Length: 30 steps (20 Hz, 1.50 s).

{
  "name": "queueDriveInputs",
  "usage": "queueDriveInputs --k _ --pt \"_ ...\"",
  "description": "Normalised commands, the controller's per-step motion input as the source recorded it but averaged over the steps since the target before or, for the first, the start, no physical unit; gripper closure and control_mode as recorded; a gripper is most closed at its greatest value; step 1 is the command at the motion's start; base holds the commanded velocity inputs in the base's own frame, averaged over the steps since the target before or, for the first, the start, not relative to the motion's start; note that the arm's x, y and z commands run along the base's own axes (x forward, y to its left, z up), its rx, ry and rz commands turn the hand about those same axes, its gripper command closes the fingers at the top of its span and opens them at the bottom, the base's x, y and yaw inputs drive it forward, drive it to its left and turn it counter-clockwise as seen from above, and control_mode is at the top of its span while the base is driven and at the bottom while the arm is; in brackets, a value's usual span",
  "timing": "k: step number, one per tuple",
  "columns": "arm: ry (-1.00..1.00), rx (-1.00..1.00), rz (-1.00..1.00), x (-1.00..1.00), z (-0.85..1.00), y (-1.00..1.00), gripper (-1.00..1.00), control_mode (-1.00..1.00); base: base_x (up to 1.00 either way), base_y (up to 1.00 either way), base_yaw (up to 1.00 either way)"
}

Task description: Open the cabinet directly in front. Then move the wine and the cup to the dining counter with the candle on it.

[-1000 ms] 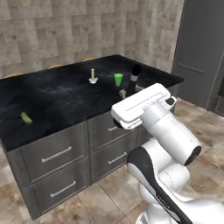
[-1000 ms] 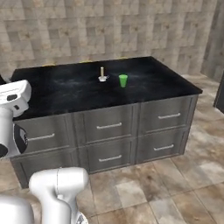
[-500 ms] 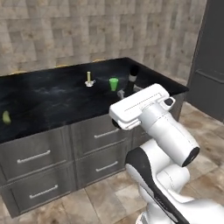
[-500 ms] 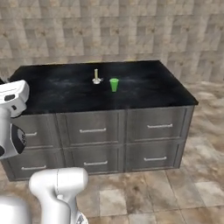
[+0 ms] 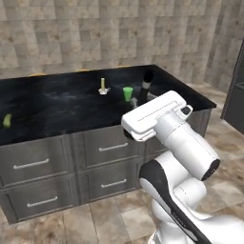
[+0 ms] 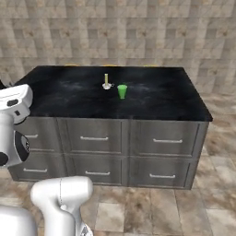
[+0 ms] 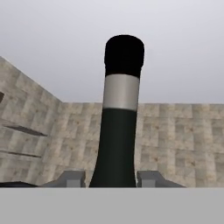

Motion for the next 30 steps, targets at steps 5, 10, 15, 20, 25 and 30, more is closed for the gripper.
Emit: queueDriveInputs --k 5,10,15,20,25,30 --pt "0.0 0.0 0.0 0.0 0.0 0.0 1.0 1.0 0.76 -0.09 0.0" --pt "0.0 0.0 0.0 0.0 0.0 0.0 1.0 1.0 0.98 0.01 -0.11" --pt "0.0 0.0 0.0 0.0 0.0 0.0 1.0 1.0 0.67 0.01 -0.17" --pt "0.0 0.0 0.0 0.0 0.0 0.0 1.0 1.0 0.01 0.0 0.0" --pt "0.1 0.01 0.0 0.33 -0.06 -0.12 1.0 -1.0 0.0 0.0 0.0" --pt "0.04 0.0 0.0 0.51 -0.13 0.0 1.0 -1.0 0.0 0.0 0.0"
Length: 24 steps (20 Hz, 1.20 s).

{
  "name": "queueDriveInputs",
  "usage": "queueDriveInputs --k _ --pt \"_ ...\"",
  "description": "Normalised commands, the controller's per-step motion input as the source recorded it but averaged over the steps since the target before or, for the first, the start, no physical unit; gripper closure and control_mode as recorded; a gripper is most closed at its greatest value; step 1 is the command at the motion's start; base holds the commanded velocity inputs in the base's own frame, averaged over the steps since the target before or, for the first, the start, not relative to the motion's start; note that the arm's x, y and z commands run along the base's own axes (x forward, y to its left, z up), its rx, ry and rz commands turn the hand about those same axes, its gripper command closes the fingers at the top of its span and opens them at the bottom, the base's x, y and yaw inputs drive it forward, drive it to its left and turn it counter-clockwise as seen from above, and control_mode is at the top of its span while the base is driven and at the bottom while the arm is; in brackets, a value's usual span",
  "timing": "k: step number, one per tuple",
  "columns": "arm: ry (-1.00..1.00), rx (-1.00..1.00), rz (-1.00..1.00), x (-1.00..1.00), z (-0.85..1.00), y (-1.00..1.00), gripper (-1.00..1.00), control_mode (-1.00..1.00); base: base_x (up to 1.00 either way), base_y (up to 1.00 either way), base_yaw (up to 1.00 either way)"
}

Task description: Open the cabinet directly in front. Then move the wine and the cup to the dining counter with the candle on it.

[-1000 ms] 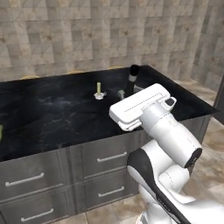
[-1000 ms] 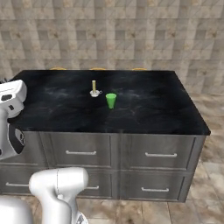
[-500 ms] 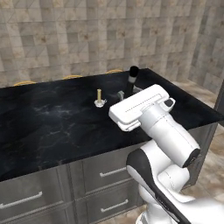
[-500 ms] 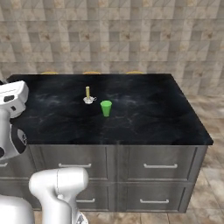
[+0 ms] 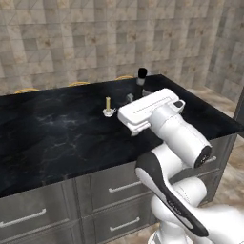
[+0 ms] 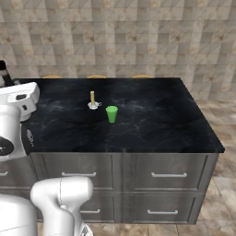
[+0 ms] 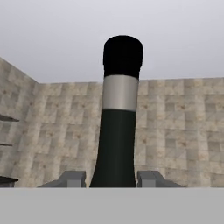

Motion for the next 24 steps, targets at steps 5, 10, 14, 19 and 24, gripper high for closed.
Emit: queueDriveInputs --k 5,10,14,19,24 --pt "0.18 0.0 0.0 0.66 -0.17 0.0 1.0 -1.0 0.0 0.0 0.0" --pt "0.3 0.0 0.0 0.81 -0.21 0.0 1.0 -1.0 0.0 0.0 0.0" --pt "0.15 0.0 0.0 0.48 -0.09 0.0 1.0 -1.0 0.0 0.0 0.0" --pt "0.03 -0.06 -0.04 0.36 -0.19 -0.01 1.0 -1.0 0.0 0.0 0.0" --pt "0.0 -0.15 -0.11 0.12 -0.29 0.0 1.0 -1.0 0.0 0.0 0.0"
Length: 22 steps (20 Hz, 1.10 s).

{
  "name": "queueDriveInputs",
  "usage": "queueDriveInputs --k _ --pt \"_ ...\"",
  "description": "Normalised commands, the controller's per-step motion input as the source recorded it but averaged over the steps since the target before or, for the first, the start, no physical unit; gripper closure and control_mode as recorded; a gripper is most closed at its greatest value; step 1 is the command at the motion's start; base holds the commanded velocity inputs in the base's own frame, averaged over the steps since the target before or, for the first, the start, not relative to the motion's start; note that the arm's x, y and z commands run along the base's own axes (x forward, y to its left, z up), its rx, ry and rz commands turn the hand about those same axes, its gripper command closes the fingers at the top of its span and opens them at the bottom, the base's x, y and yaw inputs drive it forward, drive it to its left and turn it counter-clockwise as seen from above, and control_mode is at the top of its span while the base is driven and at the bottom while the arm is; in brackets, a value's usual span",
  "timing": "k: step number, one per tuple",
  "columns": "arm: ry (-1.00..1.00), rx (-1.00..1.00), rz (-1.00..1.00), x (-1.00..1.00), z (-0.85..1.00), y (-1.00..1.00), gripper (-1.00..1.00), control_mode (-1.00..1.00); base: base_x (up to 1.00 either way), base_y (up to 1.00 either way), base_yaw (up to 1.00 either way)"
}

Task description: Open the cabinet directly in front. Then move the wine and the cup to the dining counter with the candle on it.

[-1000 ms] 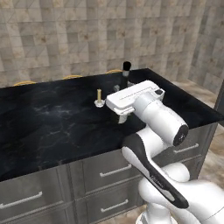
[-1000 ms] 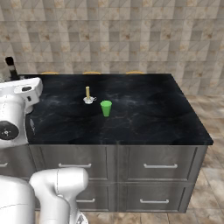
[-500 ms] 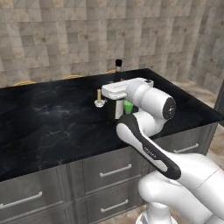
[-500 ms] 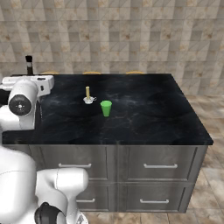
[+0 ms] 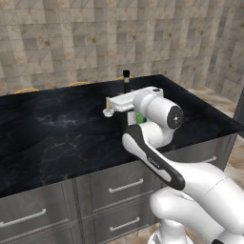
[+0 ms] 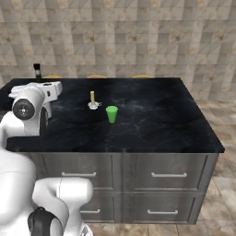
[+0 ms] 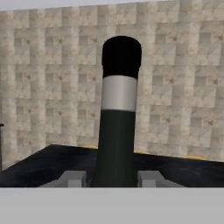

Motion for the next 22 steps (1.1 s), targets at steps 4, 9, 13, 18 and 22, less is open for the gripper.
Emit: queueDriveInputs --k 4,9,13,18,22 --pt "0.05 0.0 -0.02 0.0 0.0 0.0 1.0 -1.0 0.0 0.0 0.0" --pt "0.12 0.0 0.0 0.25 -0.22 0.0 1.0 -1.0 0.0 0.0 0.0" --pt "0.16 0.0 -0.03 0.8 -0.11 0.0 1.0 -1.0 0.0 0.0 0.0" --pt "0.16 -0.03 -0.06 1.0 -0.23 0.0 1.0 -1.0 0.0 0.0 0.0" --pt "0.14 -0.07 -0.11 1.0 -0.37 0.0 1.0 -1.0 0.0 0.0 0.0"
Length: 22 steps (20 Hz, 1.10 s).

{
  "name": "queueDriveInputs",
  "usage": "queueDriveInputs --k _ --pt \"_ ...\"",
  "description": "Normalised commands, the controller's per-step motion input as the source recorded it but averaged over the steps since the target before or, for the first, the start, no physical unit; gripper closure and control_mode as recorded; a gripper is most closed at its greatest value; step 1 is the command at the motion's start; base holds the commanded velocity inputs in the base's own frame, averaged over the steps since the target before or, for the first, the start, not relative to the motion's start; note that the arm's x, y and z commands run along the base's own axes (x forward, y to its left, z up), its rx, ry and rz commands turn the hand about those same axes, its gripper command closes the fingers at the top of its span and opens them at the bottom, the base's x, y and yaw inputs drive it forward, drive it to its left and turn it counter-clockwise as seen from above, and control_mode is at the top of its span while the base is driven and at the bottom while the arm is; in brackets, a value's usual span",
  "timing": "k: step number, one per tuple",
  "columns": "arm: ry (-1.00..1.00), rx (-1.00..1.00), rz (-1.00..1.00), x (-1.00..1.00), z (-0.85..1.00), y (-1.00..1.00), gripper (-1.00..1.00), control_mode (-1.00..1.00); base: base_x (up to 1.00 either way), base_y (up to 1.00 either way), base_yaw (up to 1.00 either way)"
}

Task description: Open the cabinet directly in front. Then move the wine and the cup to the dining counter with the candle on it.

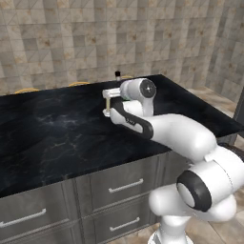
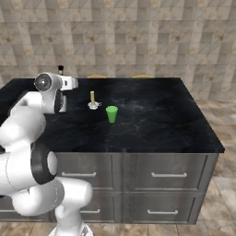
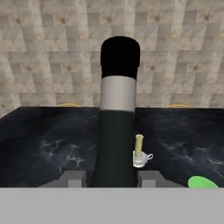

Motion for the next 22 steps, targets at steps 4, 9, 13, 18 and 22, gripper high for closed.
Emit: queueDriveInputs --k 4,9,13,18,22 --pt "0.07 -0.11 -0.13 1.0 -0.45 0.0 1.0 -1.0 0.0 0.0 0.0" --pt "-0.03 -0.04 -0.11 0.44 -0.55 0.0 1.0 -1.0 0.0 0.0 0.0" --pt "-0.19 0.0 -0.1 0.0 -0.26 0.0 1.0 -1.0 0.0 0.0 0.0" --pt "-0.19 0.0 -0.09 0.0 -0.04 0.0 1.0 -1.0 0.0 0.0 0.0" --pt "-0.19 0.0 -0.05 -0.03 0.0 0.0 1.0 -1.0 0.0 0.0 0.0"
